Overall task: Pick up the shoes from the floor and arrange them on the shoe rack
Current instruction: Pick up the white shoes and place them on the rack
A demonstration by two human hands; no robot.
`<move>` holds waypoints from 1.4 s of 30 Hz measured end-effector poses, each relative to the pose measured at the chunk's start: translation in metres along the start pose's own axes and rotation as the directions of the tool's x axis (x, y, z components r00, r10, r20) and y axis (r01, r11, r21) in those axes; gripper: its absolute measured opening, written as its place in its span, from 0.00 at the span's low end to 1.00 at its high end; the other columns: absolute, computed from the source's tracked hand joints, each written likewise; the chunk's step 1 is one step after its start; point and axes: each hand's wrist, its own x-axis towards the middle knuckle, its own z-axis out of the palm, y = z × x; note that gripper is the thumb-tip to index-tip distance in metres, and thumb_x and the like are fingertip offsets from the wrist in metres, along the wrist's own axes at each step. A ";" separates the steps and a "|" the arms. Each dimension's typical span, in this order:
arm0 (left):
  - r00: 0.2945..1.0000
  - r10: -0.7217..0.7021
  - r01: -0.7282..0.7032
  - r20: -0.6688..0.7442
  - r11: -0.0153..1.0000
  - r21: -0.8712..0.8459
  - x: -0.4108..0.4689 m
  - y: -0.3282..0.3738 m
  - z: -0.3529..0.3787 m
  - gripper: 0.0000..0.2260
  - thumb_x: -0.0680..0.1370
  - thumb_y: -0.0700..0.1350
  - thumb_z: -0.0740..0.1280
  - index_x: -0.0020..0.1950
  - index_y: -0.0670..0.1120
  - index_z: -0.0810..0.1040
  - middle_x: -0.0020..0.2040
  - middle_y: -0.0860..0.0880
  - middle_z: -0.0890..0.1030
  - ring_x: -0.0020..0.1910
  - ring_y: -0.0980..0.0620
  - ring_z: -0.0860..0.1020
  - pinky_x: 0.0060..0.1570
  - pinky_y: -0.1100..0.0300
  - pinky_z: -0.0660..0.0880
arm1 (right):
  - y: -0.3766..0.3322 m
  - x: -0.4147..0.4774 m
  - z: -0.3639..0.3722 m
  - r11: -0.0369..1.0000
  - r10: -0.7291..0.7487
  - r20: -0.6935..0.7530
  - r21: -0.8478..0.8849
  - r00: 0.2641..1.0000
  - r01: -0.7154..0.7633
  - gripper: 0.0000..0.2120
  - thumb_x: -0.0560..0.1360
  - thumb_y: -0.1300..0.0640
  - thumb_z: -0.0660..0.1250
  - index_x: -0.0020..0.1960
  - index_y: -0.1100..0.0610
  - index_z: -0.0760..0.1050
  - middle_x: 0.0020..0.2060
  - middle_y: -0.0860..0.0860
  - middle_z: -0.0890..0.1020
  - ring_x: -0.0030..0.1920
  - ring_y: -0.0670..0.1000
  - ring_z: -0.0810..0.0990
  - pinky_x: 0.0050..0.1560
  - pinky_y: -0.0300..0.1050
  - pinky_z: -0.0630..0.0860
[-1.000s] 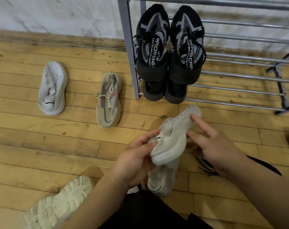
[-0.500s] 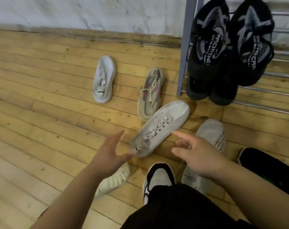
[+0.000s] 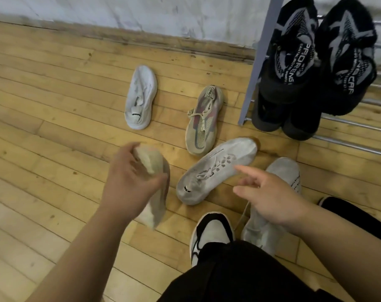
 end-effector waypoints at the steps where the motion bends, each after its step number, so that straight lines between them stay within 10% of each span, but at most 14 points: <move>1: 0.996 0.018 -0.027 -0.091 0.995 -0.099 0.004 0.014 -0.009 0.37 0.67 0.51 0.82 0.71 0.57 0.67 0.61 0.55 0.77 0.57 0.56 0.78 0.55 0.58 0.76 | -0.003 0.001 0.000 1.000 -0.008 -0.009 0.025 1.000 0.008 0.27 0.80 0.49 0.70 0.76 0.35 0.67 0.59 0.41 0.78 0.51 0.39 0.79 0.43 0.30 0.71; 7: 0.935 0.063 -0.144 -0.348 0.967 -0.210 -0.006 0.042 -0.011 0.36 0.67 0.50 0.82 0.66 0.57 0.62 0.61 0.51 0.75 0.59 0.53 0.79 0.57 0.57 0.78 | -0.018 0.006 0.005 0.994 -0.041 -0.046 0.100 0.998 0.046 0.27 0.79 0.49 0.70 0.75 0.34 0.68 0.59 0.43 0.79 0.49 0.43 0.81 0.46 0.39 0.75; 13: 0.940 -0.152 0.093 -0.305 0.976 -0.198 -0.022 0.009 0.002 0.40 0.70 0.54 0.81 0.77 0.61 0.63 0.62 0.58 0.66 0.54 0.71 0.73 0.58 0.55 0.78 | -0.012 0.003 0.007 0.998 -0.015 -0.039 0.053 0.999 0.018 0.28 0.79 0.47 0.69 0.75 0.31 0.65 0.60 0.41 0.77 0.58 0.42 0.77 0.60 0.46 0.76; 21: 0.990 0.029 -0.041 -0.140 0.996 -0.084 -0.042 0.005 0.005 0.46 0.73 0.50 0.79 0.82 0.63 0.54 0.67 0.63 0.63 0.65 0.71 0.68 0.62 0.54 0.77 | -0.007 0.010 0.014 0.998 -0.007 -0.052 0.068 0.999 0.010 0.28 0.78 0.48 0.70 0.75 0.32 0.66 0.60 0.43 0.78 0.58 0.43 0.78 0.64 0.52 0.77; 31: 0.971 0.225 -0.228 0.075 0.973 0.040 -0.039 0.023 0.012 0.46 0.73 0.55 0.77 0.75 0.78 0.46 0.80 0.63 0.54 0.81 0.57 0.55 0.77 0.45 0.65 | 0.008 0.009 0.011 0.997 0.043 -0.052 0.065 0.998 -0.039 0.30 0.80 0.52 0.70 0.78 0.38 0.64 0.59 0.43 0.79 0.49 0.42 0.80 0.38 0.31 0.72; 36: 0.937 0.288 -0.320 0.197 0.935 0.152 -0.040 0.028 0.023 0.33 0.76 0.61 0.71 0.79 0.67 0.63 0.77 0.57 0.62 0.78 0.55 0.59 0.76 0.51 0.62 | 0.015 0.008 0.008 0.995 0.092 -0.062 0.042 0.994 -0.090 0.32 0.79 0.50 0.71 0.79 0.39 0.62 0.66 0.46 0.76 0.52 0.40 0.77 0.46 0.36 0.70; 42: 0.946 0.021 -0.198 0.324 0.827 0.526 -0.039 0.015 0.045 0.18 0.81 0.56 0.63 0.71 0.61 0.75 0.61 0.53 0.76 0.62 0.49 0.72 0.65 0.51 0.68 | 0.021 0.008 0.002 0.993 0.118 -0.049 0.037 0.992 -0.116 0.33 0.79 0.49 0.70 0.79 0.39 0.62 0.69 0.46 0.75 0.65 0.47 0.73 0.63 0.45 0.68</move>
